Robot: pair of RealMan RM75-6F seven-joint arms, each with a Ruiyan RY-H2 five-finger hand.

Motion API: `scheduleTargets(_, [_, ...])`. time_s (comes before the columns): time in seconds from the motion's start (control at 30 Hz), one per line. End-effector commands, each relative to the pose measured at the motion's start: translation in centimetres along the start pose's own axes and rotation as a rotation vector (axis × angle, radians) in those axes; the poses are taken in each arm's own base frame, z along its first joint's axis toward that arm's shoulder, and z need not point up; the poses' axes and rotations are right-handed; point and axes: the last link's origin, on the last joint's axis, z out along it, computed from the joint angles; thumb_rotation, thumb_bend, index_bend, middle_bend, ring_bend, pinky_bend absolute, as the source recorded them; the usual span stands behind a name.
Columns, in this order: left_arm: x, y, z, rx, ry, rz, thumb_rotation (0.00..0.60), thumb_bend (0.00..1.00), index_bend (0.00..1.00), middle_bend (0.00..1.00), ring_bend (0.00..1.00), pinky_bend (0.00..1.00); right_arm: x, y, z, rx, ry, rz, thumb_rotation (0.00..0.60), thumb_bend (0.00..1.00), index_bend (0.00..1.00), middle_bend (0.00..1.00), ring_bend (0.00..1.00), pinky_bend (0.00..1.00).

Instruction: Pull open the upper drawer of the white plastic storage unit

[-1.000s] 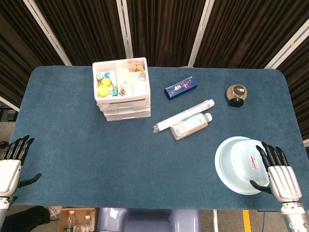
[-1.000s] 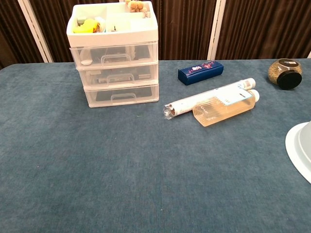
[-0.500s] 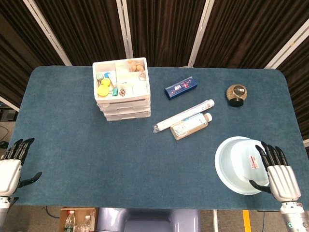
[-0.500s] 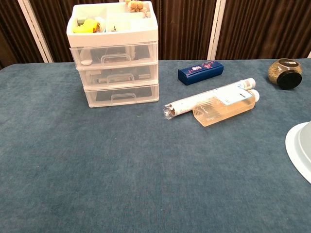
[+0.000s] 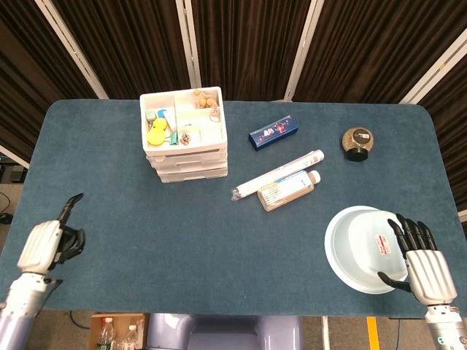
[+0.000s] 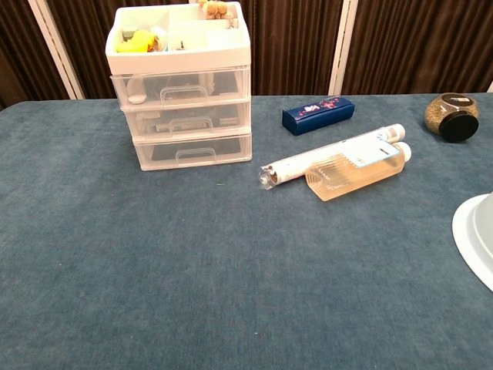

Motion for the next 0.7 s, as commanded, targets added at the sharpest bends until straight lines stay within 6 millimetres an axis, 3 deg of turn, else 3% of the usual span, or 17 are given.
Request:
scheduleTargets(0.03, [-2.0, 4.1, 3.3, 0.01, -0.104, -0.245, 0.6, 0.67, 0.09, 0.98, 0.91, 0.86, 0.0, 0.0, 0.0, -0.001, -0.001, 0.003, 0.6, 0.15, 0.0, 0.0, 0.0, 0.0])
scheduleTargets(0.2, [-4.4, 7.0, 6.5, 0.068, -0.209, -0.454, 0.6, 0.69, 0.09, 0.99, 0.92, 0.86, 0.1, 0.1, 0.0, -0.001, -0.001, 0.011, 0.6, 0.15, 0.0, 0.0, 0.0, 0.0])
scheduleTargets(0.4, [-6.8, 10.0, 10.1, 0.092, -0.269, -0.572, 0.6, 0.71, 0.1, 0.99, 0.92, 0.87, 0.2, 0.2, 0.2, -0.004, -0.005, 0.023, 0.6, 0.15, 0.0, 0.0, 0.0, 0.0])
scheduleTargets(0.7, [-9.6, 12.9, 12.8, 0.118, -0.331, -0.664, 0.6, 0.71, 0.11, 0.99, 0.92, 0.87, 0.2, 0.0, 0.0, 0.004, -0.009, 0.032, 0.6, 0.15, 0.0, 0.0, 0.0, 0.0])
